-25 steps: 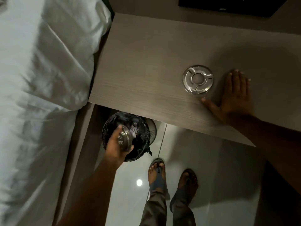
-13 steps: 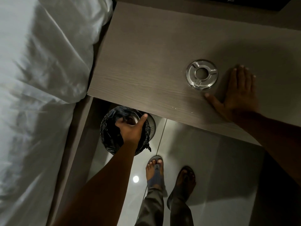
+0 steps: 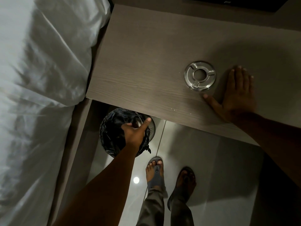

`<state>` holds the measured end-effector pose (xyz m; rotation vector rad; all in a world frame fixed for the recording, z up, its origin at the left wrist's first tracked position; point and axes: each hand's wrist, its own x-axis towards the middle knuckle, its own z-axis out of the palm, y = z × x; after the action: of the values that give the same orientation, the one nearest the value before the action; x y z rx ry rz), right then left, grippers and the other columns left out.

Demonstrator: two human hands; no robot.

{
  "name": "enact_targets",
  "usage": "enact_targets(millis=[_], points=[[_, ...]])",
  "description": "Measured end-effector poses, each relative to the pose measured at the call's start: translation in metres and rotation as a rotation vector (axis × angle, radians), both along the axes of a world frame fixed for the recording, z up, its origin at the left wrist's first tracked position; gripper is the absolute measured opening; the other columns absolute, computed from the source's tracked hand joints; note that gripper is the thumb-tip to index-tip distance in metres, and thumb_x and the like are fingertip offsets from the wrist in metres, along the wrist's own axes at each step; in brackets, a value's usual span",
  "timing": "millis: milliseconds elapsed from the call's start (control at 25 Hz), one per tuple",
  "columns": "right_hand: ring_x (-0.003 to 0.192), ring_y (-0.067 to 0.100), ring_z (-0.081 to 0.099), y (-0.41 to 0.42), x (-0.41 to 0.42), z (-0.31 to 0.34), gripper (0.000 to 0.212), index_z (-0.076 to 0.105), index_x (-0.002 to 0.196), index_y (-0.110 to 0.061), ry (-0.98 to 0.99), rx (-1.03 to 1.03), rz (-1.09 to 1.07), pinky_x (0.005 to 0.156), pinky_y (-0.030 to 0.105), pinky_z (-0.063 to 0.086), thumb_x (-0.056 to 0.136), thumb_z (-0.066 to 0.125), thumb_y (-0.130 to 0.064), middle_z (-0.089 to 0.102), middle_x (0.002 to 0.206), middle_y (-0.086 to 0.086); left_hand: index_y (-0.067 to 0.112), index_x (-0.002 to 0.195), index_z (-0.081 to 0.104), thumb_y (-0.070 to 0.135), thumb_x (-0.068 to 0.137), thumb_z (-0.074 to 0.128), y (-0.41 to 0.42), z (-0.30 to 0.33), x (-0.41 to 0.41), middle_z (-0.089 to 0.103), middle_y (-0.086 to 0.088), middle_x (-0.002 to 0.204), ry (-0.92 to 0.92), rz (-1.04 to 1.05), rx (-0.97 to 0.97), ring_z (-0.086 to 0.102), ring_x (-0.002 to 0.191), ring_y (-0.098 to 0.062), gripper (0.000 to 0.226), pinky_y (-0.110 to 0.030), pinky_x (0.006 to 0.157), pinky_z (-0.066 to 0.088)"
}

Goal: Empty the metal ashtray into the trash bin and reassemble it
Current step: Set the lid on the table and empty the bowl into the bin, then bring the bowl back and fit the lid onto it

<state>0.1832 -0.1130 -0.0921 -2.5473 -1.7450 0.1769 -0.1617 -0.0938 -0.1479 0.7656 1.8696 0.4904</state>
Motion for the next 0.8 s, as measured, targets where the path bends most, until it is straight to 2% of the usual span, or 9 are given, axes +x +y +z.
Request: enact_targets(millis=[120,200,280,400,480,560,680,800], points=[[0.151,0.039,0.008,0.0,0.0,-0.001,0.117,0.015,0.152,0.005,0.009,-0.001,0.001,0.123,0.053,0.006,0.081,0.03,-0.087,0.013,0.162,0.027,0.013,0.106,0.048,0.045,0.07,0.09,-0.001,0.001,-0.004,0.059,-0.005,0.103,-0.053,-0.102,-0.062,0.061,0.098,-0.022,0.064,-0.031,0.08,0.05],[0.151,0.039,0.009,0.0,-0.001,-0.002,0.118,0.015,0.152,0.006,0.021,-0.002,0.002,0.123,0.054,0.006,0.08,0.031,-0.087,0.014,0.162,0.028,0.01,0.108,0.049,0.045,0.067,0.09,0.003,0.013,-0.011,0.064,-0.017,0.111,-0.178,-0.01,-0.08,0.067,0.1,-0.028,0.067,-0.044,0.091,0.057],[0.151,0.039,0.008,0.0,-0.002,0.0,0.122,0.015,0.152,0.005,0.062,-0.011,-0.003,0.123,0.054,0.005,0.077,0.034,-0.089,0.013,0.162,0.027,0.011,0.113,0.051,0.049,0.06,0.086,0.007,0.034,-0.021,0.064,-0.019,0.116,-0.313,0.123,-0.072,0.068,0.099,-0.028,0.073,-0.049,0.093,0.058],[0.151,0.037,0.012,0.006,-0.002,0.013,0.129,0.015,0.153,0.001,0.199,0.025,-0.061,0.123,0.053,0.009,0.066,0.047,-0.089,0.018,0.161,0.024,0.009,0.13,0.054,0.063,0.062,0.082,0.011,0.073,-0.041,0.06,-0.02,0.13,-0.502,0.181,-0.06,0.062,0.112,-0.034,0.091,-0.056,0.098,0.054],[0.148,0.037,0.018,0.017,-0.006,0.025,0.131,0.015,0.153,-0.003,0.287,0.08,-0.065,0.121,0.051,0.019,0.059,0.061,-0.083,0.023,0.159,0.022,0.009,0.138,0.056,0.078,0.059,0.078,0.018,0.097,-0.048,0.065,-0.018,0.127,-0.699,0.195,-0.056,0.063,0.113,-0.033,0.107,-0.05,0.089,0.057],[0.146,0.036,0.022,0.035,-0.012,0.036,0.129,0.017,0.153,-0.01,0.323,0.059,-0.009,0.117,0.048,0.026,0.055,0.074,-0.072,0.025,0.159,0.018,0.01,0.14,0.055,0.085,0.066,0.067,0.03,0.114,-0.043,0.066,-0.018,0.126,-0.927,0.207,-0.076,0.064,0.111,-0.034,0.106,-0.045,0.081,0.059],[0.147,0.031,0.022,0.064,-0.02,0.049,0.124,0.019,0.153,-0.021,0.314,-0.094,0.13,0.115,0.047,0.033,0.053,0.08,-0.063,0.026,0.16,0.009,0.007,0.149,0.042,0.085,0.076,0.056,0.055,0.123,-0.005,0.06,-0.022,0.132,-1.175,0.147,-0.15,0.06,0.115,-0.036,0.108,-0.044,0.079,0.061],[0.144,0.031,0.026,0.08,-0.025,0.053,0.118,0.024,0.152,-0.029,0.266,-0.242,0.208,0.11,0.047,0.037,0.055,0.084,-0.058,0.027,0.158,0.005,0.006,0.154,0.034,0.084,0.082,0.047,0.08,0.118,0.048,0.055,-0.021,0.135,-1.304,0.062,-0.252,0.056,0.119,-0.034,0.106,-0.043,0.081,0.061]])
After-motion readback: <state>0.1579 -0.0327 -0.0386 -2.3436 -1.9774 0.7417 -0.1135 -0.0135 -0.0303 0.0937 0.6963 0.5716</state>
